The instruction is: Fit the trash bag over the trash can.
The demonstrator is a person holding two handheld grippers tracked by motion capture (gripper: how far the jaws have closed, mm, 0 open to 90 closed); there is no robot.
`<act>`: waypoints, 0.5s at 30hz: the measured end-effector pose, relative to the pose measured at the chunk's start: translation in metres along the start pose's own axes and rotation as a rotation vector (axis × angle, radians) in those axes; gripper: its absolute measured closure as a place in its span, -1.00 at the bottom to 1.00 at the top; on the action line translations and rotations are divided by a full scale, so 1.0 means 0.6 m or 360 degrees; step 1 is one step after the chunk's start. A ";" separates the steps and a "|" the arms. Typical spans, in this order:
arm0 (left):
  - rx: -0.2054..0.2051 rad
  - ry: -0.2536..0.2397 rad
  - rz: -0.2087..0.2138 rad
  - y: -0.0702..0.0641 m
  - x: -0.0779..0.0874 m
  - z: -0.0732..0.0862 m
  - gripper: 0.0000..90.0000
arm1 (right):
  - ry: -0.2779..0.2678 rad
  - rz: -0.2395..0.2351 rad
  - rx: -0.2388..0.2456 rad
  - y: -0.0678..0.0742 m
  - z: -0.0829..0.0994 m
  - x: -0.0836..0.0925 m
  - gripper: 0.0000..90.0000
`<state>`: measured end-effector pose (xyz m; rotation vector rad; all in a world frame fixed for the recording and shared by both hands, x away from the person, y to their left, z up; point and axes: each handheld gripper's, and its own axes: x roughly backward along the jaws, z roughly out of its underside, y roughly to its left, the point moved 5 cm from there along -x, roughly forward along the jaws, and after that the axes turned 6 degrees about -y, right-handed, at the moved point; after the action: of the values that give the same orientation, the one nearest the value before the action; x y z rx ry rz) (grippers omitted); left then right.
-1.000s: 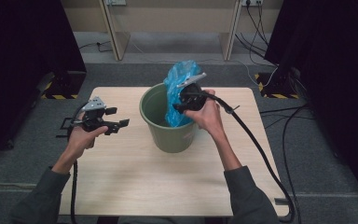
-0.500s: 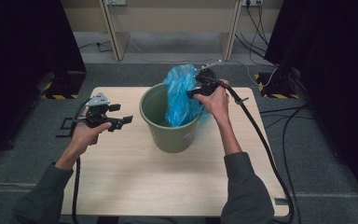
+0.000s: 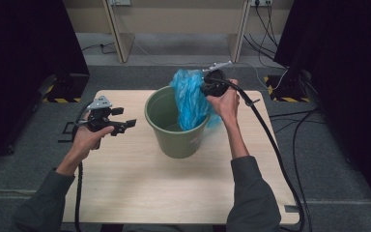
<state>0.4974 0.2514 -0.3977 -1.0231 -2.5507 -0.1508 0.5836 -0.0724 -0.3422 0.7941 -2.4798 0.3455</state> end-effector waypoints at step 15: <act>-0.0034 -0.0074 0.0024 -0.016 -0.016 -0.080 -0.51 | -0.0016 -0.0283 0.0312 0.138 0.009 0.012 1.00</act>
<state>0.5125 0.2268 -0.3571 -1.0651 -2.5876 -0.1524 0.5268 -0.0122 -0.3496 1.0901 -2.3870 0.5258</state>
